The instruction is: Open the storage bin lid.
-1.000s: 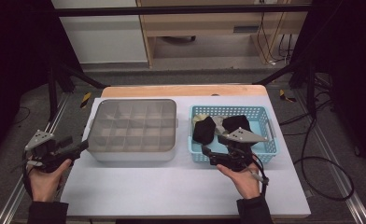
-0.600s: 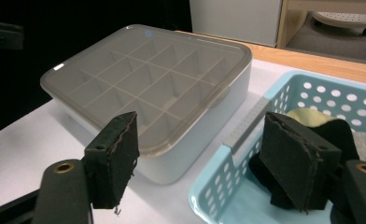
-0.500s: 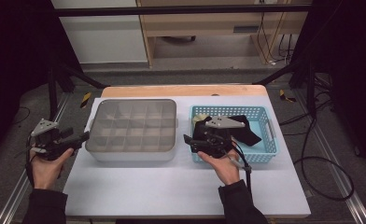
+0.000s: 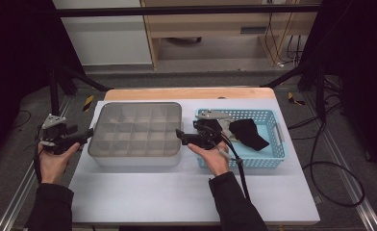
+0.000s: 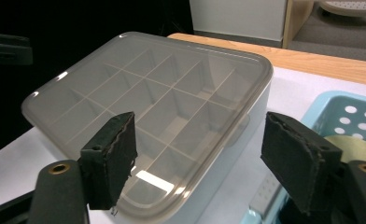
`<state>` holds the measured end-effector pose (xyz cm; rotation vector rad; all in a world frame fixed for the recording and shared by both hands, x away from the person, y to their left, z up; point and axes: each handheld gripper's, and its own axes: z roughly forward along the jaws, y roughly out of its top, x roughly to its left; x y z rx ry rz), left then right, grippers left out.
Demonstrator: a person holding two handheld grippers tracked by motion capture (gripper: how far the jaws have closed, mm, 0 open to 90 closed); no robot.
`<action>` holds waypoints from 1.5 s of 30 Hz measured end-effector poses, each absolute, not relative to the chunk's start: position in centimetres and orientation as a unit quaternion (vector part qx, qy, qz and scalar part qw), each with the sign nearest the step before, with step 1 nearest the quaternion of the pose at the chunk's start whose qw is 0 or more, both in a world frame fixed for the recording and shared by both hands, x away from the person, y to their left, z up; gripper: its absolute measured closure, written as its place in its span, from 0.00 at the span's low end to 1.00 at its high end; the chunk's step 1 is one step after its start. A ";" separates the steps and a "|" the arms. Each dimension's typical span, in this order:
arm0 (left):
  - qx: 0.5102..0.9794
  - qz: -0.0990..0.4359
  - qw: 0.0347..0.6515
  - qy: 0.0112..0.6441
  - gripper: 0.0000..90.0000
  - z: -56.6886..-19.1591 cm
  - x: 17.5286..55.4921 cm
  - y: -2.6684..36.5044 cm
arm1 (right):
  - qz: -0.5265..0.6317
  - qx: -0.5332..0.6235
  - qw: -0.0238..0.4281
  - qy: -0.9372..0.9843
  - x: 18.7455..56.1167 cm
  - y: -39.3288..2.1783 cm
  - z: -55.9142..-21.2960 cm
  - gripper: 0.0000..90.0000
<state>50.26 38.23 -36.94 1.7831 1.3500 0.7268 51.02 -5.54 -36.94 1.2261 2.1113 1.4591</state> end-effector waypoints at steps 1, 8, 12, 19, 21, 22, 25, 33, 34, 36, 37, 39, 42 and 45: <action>0.701 0.286 0.382 0.530 0.36 -37.1 50.8 38.3 | 0.500 0.426 0.151 0.738 51.6 -5.1 -37.1 0.27; 0.695 0.278 0.387 0.539 0.35 -37.1 53.0 38.8 | 0.492 0.429 0.150 0.743 53.5 -3.8 -37.8 0.30; 0.699 0.274 0.380 0.541 0.36 -37.3 54.0 38.6 | 0.477 0.436 0.153 0.747 54.5 -3.2 -38.3 0.32; 0.706 0.255 0.369 0.547 0.40 -38.7 55.3 38.5 | 0.468 0.448 0.138 0.749 55.8 -2.8 -39.2 0.36; 0.712 0.251 0.363 0.546 0.40 -39.2 55.5 38.4 | 0.462 0.457 0.135 0.748 56.3 -3.0 -39.6 0.37; 0.714 0.248 0.355 0.550 0.40 -39.5 55.7 38.4 | 0.461 0.461 0.129 0.747 56.5 -3.1 -39.7 0.37; 0.714 0.242 0.353 0.554 0.41 -39.8 55.9 38.5 | 0.458 0.464 0.125 0.748 56.8 -3.1 -40.0 0.38; 0.712 0.214 0.353 0.569 0.39 -40.2 56.2 39.0 | 0.445 0.477 0.108 0.750 57.5 -3.0 -40.9 0.41; 0.711 0.207 0.354 0.572 0.39 -40.2 56.4 39.1 | 0.443 0.479 0.105 0.750 57.5 -2.9 -40.9 0.42; 0.711 0.200 0.355 0.573 0.38 -40.2 56.5 39.2 | 0.443 0.480 0.103 0.751 57.5 -3.0 -40.9 0.42; 0.711 0.200 0.355 0.573 0.38 -40.2 56.5 39.2 | 0.441 0.481 0.102 0.751 57.6 -3.0 -41.0 0.43; 0.710 0.184 0.359 0.577 0.37 -40.2 56.7 39.2 | 0.441 0.481 0.102 0.751 57.6 -3.0 -41.0 0.43; 0.713 0.174 0.361 0.575 0.36 -40.3 56.7 38.9 | 0.437 0.485 0.100 0.751 57.6 -3.0 -40.9 0.45; 0.714 0.166 0.364 0.574 0.36 -40.4 56.8 38.7 | 0.436 0.485 0.097 0.752 57.6 -2.9 -40.9 0.45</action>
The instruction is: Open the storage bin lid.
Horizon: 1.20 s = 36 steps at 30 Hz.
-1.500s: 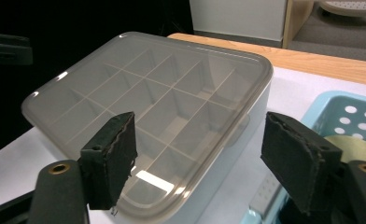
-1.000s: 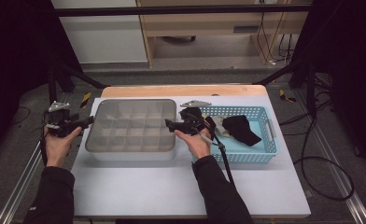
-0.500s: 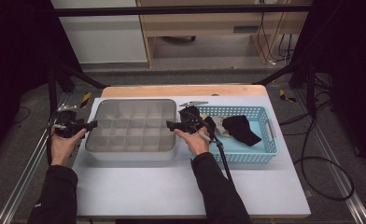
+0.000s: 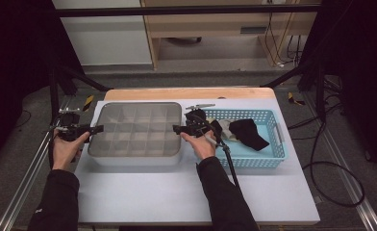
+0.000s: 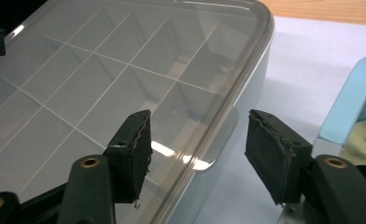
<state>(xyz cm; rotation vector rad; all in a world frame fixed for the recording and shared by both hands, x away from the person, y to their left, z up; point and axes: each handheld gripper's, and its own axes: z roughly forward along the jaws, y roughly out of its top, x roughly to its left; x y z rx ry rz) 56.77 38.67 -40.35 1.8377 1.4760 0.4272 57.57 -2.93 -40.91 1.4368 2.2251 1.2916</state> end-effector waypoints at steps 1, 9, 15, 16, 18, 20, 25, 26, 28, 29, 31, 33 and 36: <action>0.714 0.160 0.368 0.573 0.36 -40.4 56.8 38.6 | 0.434 0.485 0.097 0.753 57.6 -2.9 -40.9 0.46; 0.717 0.149 0.375 0.568 0.34 -40.6 56.9 38.2 | 0.423 0.488 0.079 0.759 57.7 -3.1 -40.9 0.49; 0.720 0.125 0.380 0.567 0.30 -40.9 57.0 38.3 | 0.411 0.488 0.064 0.767 57.9 -2.7 -41.0 0.50; 0.720 0.125 0.380 0.567 0.29 -40.9 57.0 38.3 | 0.411 0.488 0.064 0.767 57.9 -2.7 -41.0 0.50; 0.720 0.128 0.380 0.566 0.28 -40.9 57.0 38.2 | 0.410 0.491 0.063 0.766 57.9 -2.7 -41.1 0.49; 0.720 0.129 0.379 0.567 0.28 -40.9 56.9 38.2 | 0.411 0.494 0.057 0.764 57.9 -2.7 -41.1 0.49; 0.720 0.125 0.376 0.569 0.28 -40.8 57.0 38.2 | 0.411 0.503 0.020 0.760 58.3 -2.7 -41.4 0.45; 0.720 0.125 0.376 0.570 0.28 -40.8 57.0 38.1 | 0.411 0.503 0.020 0.760 58.3 -2.7 -41.4 0.45; 0.720 0.124 0.374 0.572 0.28 -40.8 56.9 38.1 | 0.410 0.504 0.023 0.760 58.2 -2.5 -41.4 0.44; 0.719 0.121 0.374 0.573 0.28 -40.8 56.9 38.1 | 0.411 0.504 0.023 0.759 58.3 -2.5 -41.4 0.44; 0.718 0.115 0.374 0.576 0.29 -40.7 56.9 38.2 | 0.411 0.505 0.023 0.759 58.3 -2.5 -41.4 0.44; 0.713 0.113 0.378 0.579 0.32 -40.8 56.8 38.3 | 0.416 0.504 0.022 0.757 58.3 -2.7 -41.4 0.45; 0.708 0.113 0.386 0.581 0.33 -40.8 56.7 38.5 | 0.419 0.504 0.024 0.755 58.3 -2.7 -41.3 0.46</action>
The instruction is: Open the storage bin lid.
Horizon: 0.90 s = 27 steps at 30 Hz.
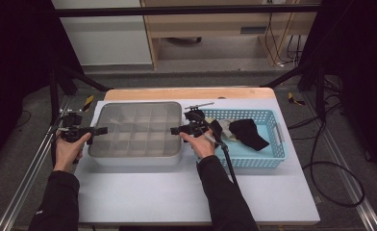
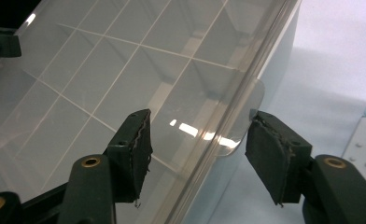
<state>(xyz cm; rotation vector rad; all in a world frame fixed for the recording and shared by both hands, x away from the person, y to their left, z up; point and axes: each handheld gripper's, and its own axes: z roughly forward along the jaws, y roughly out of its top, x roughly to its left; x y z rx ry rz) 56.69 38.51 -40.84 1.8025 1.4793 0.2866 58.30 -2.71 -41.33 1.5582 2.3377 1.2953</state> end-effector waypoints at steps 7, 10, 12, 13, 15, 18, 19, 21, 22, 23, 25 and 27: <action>0.699 0.129 0.403 0.577 0.39 -40.4 56.1 38.9 | 0.435 0.501 0.034 0.747 58.2 -2.8 -41.2 0.49; 0.698 0.139 0.405 0.574 0.40 -40.0 55.8 38.9 | 0.442 0.498 0.041 0.745 58.1 -2.7 -41.1 0.49; 0.696 0.146 0.409 0.572 0.42 -39.8 55.6 39.0 | 0.449 0.495 0.043 0.743 58.0 -2.8 -41.0 0.51; 0.693 0.149 0.414 0.572 0.43 -39.6 55.5 39.0 | 0.451 0.495 0.044 0.741 57.9 -2.8 -40.9 0.52; 0.691 0.156 0.419 0.568 0.45 -39.3 55.2 39.2 | 0.459 0.491 0.045 0.739 57.8 -2.9 -40.6 0.54; 0.691 0.165 0.422 0.563 0.46 -38.8 54.9 39.1 | 0.479 0.485 0.031 0.731 57.6 -3.0 -40.3 0.54; 0.692 0.168 0.420 0.563 0.47 -38.5 54.7 39.0 | 0.483 0.482 0.034 0.730 57.5 -3.1 -40.1 0.55; 0.692 0.172 0.422 0.560 0.50 -38.1 54.5 39.1 | 0.488 0.477 0.038 0.730 57.3 -3.1 -39.8 0.56; 0.690 0.174 0.425 0.559 0.50 -37.9 54.4 39.1 | 0.488 0.477 0.038 0.730 57.3 -3.1 -39.8 0.56; 0.689 0.175 0.428 0.558 0.51 -37.7 54.3 39.2 | 0.489 0.476 0.039 0.730 57.2 -3.2 -39.7 0.57; 0.689 0.177 0.431 0.555 0.53 -37.5 54.1 39.2 | 0.492 0.474 0.047 0.729 57.1 -3.3 -39.4 0.57; 0.690 0.180 0.431 0.553 0.53 -37.3 54.0 39.2 | 0.494 0.472 0.049 0.729 57.0 -3.3 -39.3 0.57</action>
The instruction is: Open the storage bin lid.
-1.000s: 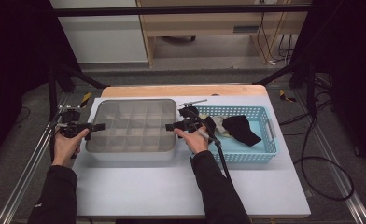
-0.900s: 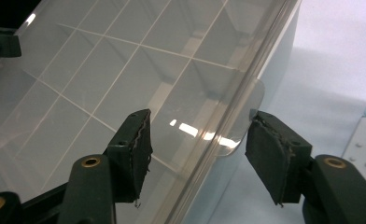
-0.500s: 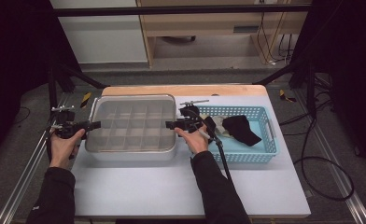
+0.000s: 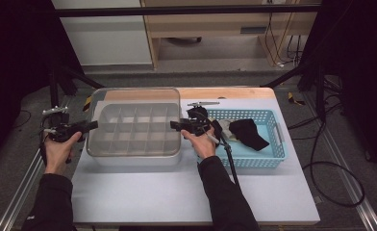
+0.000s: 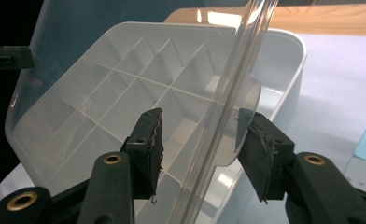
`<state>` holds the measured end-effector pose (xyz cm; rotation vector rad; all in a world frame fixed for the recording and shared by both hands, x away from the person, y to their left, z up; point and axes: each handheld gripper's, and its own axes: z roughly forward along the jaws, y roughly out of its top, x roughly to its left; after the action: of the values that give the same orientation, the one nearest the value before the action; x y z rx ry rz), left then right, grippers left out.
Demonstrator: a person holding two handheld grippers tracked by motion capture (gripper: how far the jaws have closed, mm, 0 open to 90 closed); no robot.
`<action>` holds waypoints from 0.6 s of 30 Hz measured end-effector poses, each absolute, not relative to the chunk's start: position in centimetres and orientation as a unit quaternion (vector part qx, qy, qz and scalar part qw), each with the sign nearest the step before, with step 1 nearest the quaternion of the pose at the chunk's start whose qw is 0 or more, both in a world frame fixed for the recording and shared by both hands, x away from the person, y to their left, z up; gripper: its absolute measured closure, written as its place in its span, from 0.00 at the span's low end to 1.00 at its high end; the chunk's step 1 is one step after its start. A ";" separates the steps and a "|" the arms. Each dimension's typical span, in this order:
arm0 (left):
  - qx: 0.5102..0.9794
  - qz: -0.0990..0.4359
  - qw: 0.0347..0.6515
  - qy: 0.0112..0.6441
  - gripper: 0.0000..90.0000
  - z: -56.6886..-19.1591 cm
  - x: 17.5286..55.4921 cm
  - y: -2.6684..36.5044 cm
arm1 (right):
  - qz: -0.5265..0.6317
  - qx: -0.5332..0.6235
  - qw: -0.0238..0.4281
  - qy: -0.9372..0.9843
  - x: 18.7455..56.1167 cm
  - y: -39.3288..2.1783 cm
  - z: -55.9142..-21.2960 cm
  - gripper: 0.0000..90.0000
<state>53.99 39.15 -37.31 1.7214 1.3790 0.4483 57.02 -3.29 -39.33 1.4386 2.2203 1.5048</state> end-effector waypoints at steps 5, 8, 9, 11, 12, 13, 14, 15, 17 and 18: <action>0.688 0.188 0.437 0.548 0.57 -36.7 53.5 39.2 | 0.498 0.469 0.051 0.728 56.8 -3.6 -38.9 0.60; 0.690 0.200 0.435 0.544 0.60 -36.0 53.0 39.2 | 0.504 0.465 0.053 0.726 56.6 -3.7 -38.7 0.63; 0.691 0.203 0.433 0.543 0.61 -35.8 52.9 39.2 | 0.504 0.462 0.056 0.727 56.6 -3.7 -38.6 0.64; 0.691 0.208 0.432 0.541 0.62 -35.4 52.6 39.2 | 0.503 0.462 0.059 0.729 56.4 -3.7 -38.4 0.65; 0.690 0.210 0.435 0.540 0.63 -35.2 52.4 39.2 | 0.502 0.460 0.060 0.730 56.4 -3.7 -38.4 0.66; 0.688 0.211 0.438 0.538 0.64 -35.0 52.3 39.2 | 0.501 0.461 0.060 0.730 56.3 -3.6 -38.4 0.66; 0.689 0.212 0.439 0.537 0.65 -34.8 52.1 39.3 | 0.500 0.460 0.060 0.731 56.3 -3.6 -38.4 0.67; 0.689 0.213 0.440 0.535 0.66 -34.7 51.9 39.4 | 0.499 0.460 0.062 0.732 56.2 -3.6 -38.4 0.67; 0.689 0.216 0.438 0.535 0.68 -34.5 51.7 39.4 | 0.504 0.459 0.061 0.729 56.1 -3.7 -38.2 0.68; 0.689 0.218 0.437 0.535 0.68 -34.5 51.6 39.4 | 0.506 0.458 0.060 0.728 56.1 -3.7 -38.2 0.69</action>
<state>51.58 39.43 -34.48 1.7137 1.3315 0.5414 56.09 -3.70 -38.18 1.3867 2.2045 1.5311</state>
